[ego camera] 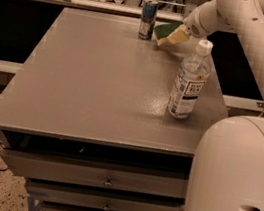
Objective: Move sponge near redbull can
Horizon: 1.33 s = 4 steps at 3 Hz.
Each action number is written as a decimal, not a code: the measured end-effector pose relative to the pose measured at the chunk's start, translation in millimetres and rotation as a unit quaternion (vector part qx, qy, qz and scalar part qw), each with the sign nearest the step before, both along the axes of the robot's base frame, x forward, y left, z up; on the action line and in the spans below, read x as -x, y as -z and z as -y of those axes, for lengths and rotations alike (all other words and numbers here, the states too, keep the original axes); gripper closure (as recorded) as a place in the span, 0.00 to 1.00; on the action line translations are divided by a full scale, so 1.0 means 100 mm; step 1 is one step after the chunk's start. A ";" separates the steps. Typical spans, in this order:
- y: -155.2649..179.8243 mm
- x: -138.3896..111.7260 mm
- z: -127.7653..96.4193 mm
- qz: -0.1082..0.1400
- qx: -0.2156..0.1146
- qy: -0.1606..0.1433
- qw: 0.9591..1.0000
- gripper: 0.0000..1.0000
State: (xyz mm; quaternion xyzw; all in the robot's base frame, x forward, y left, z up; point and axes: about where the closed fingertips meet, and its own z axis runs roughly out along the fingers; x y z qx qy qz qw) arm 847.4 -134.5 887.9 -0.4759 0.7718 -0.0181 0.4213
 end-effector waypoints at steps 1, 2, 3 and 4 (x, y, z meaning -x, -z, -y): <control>0.10 -0.07 -0.13 -0.010 -0.020 -0.008 1.000 0.00; 0.16 -0.10 -0.19 -0.018 -0.031 -0.010 0.999 0.00; 0.11 -0.07 -0.18 -0.021 -0.044 -0.013 0.999 0.00; -0.13 0.08 -0.11 -0.012 -0.086 -0.018 0.996 0.00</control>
Offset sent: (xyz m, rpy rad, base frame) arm 0.0155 0.0196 -0.0139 0.0912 0.0469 0.0183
